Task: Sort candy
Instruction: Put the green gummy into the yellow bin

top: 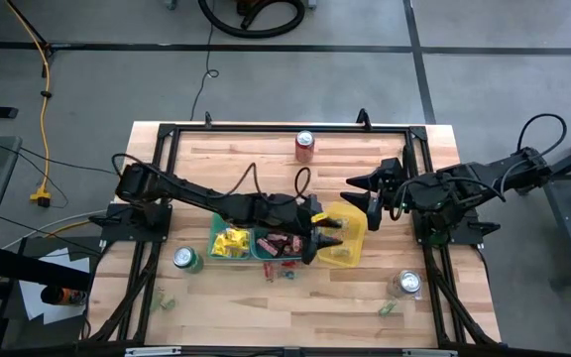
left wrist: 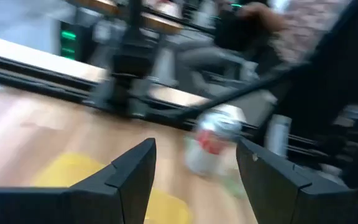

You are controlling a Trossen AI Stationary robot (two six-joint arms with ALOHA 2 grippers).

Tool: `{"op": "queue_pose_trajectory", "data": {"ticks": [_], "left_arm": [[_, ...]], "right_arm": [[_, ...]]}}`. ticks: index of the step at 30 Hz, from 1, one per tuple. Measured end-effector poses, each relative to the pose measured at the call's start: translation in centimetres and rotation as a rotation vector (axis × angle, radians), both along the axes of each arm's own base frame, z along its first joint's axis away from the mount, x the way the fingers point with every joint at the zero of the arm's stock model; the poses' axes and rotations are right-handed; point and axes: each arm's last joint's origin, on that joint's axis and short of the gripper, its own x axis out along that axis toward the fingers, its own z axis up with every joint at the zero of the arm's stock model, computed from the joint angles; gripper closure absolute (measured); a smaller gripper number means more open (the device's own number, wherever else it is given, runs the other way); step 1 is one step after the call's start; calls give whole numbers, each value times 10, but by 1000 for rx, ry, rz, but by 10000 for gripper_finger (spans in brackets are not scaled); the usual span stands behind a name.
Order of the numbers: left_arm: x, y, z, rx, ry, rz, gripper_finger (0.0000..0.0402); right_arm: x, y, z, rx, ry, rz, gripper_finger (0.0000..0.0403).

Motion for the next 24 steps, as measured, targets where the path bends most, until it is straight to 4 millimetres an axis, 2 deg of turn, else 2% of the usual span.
{"op": "queue_pose_trajectory", "data": {"ticks": [3, 7, 12, 15, 18, 21, 24], "left_arm": [[-13, -2, 19, -64, 30, -128, 190], [-43, -10, 36, -48, 199, -192, 190], [-87, -43, 57, 84, 299, -193, 190], [-111, -68, 57, 146, 381, -208, 190], [-141, -95, 49, 177, 542, -276, 190], [-178, -118, 33, 181, 819, -344, 190], [-214, -135, 19, 159, 1093, -298, 190]], "right_arm": [[0, 0, 0, -1, 3, 0, 190], [-1, 0, -2, -7, 19, 0, 190], [-1, 0, -4, -10, 41, -2, 190], [-1, -1, -4, -10, 42, -2, 190], [-2, -1, -4, -11, 46, -2, 190], [-2, -1, -5, -12, 49, -2, 190], [-2, -1, -5, -15, 56, -2, 190]]}}
